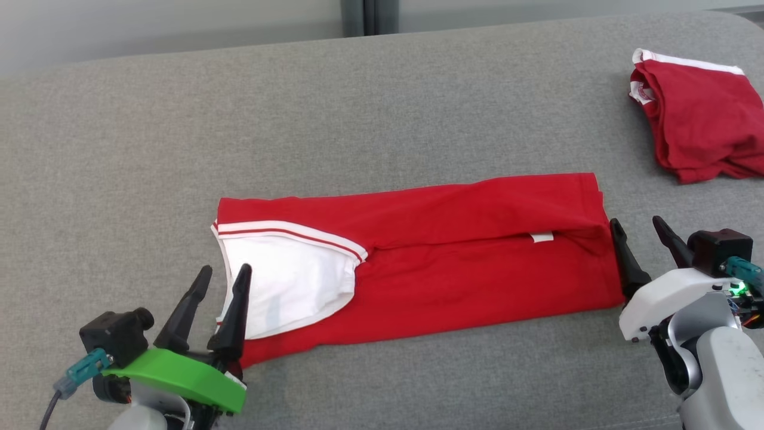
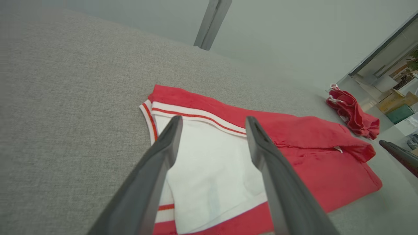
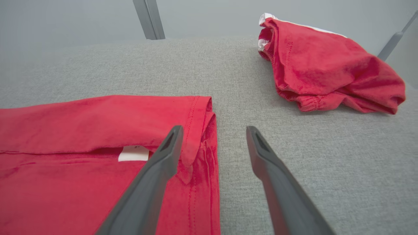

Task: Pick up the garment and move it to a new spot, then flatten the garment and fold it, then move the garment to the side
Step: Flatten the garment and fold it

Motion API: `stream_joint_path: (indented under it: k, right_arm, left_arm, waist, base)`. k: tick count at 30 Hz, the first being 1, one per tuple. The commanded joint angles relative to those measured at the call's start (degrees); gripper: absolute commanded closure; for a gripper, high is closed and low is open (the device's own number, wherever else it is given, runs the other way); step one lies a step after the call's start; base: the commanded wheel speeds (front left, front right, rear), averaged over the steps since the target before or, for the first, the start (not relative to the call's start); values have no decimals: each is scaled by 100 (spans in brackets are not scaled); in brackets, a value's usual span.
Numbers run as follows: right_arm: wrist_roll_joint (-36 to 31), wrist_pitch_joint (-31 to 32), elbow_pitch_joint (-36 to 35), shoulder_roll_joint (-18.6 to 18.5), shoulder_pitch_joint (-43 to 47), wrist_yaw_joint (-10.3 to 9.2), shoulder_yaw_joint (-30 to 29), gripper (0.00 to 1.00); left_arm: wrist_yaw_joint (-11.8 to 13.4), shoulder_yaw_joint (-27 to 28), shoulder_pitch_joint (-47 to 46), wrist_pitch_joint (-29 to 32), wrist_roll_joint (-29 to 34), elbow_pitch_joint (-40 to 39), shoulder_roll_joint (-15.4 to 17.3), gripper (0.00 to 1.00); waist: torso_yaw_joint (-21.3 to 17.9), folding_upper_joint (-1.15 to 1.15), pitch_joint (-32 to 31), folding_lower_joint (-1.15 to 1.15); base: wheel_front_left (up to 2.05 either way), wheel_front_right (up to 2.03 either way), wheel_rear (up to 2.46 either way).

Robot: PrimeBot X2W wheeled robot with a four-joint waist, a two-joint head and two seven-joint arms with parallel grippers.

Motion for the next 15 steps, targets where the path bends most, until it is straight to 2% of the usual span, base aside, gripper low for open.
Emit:
stream_joint_path:
  k: [1,6,15]
  right_arm:
    - [-43,-24,-15,30,32,-8,-47,0]
    - [-126,-42,94,181,-149,-8,-201,0]
    - [-284,-55,939,304,-545,-8,-429,0]
  left_arm:
    - [40,80,99,-62,94,8,-90,0]
    - [77,223,134,-113,430,55,-363,0]
    - [-102,403,131,-110,739,208,-705,0]
  waist:
    - [42,0,-59,0]
    - [133,0,-103,0]
    - [350,0,26,0]
  base:
    - [0,0,0]
    - [0,0,0]
    - [0,0,0]
